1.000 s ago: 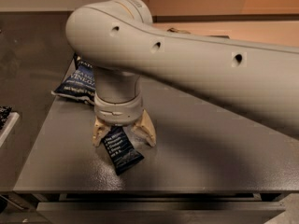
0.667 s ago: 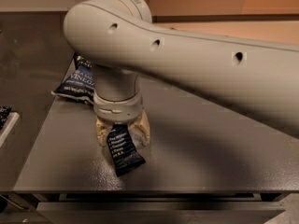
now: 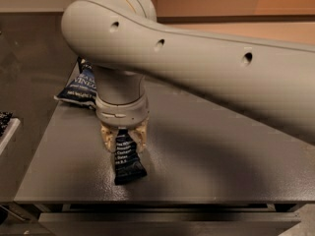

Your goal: Pick rxbar blueberry

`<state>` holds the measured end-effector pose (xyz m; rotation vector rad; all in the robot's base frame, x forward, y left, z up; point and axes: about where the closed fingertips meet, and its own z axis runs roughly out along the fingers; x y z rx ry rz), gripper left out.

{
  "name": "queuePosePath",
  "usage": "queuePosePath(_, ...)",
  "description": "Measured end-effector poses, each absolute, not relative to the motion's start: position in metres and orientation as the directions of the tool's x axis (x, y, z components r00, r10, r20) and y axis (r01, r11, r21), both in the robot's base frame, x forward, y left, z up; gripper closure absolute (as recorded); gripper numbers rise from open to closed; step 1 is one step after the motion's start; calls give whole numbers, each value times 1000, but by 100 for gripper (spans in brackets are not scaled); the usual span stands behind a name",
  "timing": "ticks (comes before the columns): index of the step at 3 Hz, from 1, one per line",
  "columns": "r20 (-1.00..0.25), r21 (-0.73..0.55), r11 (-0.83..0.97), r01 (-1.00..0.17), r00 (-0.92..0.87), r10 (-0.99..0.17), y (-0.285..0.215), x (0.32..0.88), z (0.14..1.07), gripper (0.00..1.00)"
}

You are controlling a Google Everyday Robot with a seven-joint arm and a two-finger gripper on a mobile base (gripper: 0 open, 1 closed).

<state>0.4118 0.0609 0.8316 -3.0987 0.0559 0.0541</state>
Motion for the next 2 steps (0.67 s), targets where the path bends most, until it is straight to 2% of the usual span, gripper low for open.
queuePosePath(2,-25,-60,-993,-103,994,-102,66,425,845,100)
